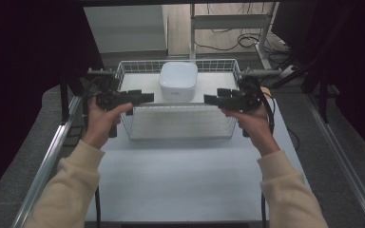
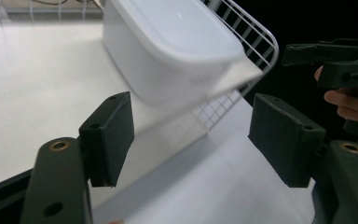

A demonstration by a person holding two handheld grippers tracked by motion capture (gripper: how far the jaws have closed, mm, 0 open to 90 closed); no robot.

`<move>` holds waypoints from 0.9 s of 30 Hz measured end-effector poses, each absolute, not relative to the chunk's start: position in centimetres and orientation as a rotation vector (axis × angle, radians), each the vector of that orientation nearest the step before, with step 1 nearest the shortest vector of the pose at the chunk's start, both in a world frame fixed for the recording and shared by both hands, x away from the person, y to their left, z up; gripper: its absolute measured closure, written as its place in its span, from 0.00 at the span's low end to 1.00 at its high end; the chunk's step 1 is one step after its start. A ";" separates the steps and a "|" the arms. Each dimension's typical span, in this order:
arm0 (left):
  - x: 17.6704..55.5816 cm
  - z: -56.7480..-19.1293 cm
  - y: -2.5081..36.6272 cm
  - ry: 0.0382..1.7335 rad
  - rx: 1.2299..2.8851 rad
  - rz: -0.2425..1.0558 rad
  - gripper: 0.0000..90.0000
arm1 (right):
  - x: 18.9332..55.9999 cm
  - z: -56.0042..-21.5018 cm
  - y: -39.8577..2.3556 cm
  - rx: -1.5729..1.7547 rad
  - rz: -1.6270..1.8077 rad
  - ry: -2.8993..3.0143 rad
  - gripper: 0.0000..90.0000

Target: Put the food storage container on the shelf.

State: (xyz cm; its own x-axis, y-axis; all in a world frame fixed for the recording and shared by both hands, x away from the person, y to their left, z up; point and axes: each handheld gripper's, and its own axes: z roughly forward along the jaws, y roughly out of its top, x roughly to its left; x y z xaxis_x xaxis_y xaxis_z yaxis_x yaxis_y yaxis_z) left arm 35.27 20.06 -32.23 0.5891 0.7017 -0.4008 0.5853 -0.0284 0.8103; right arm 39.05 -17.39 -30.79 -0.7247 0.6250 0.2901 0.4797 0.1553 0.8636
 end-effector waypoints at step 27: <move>26.0 -46.7 20.9 1.104 1.895 0.209 0.29 | 29.2 -45.1 -22.7 1.113 1.429 2.283 0.28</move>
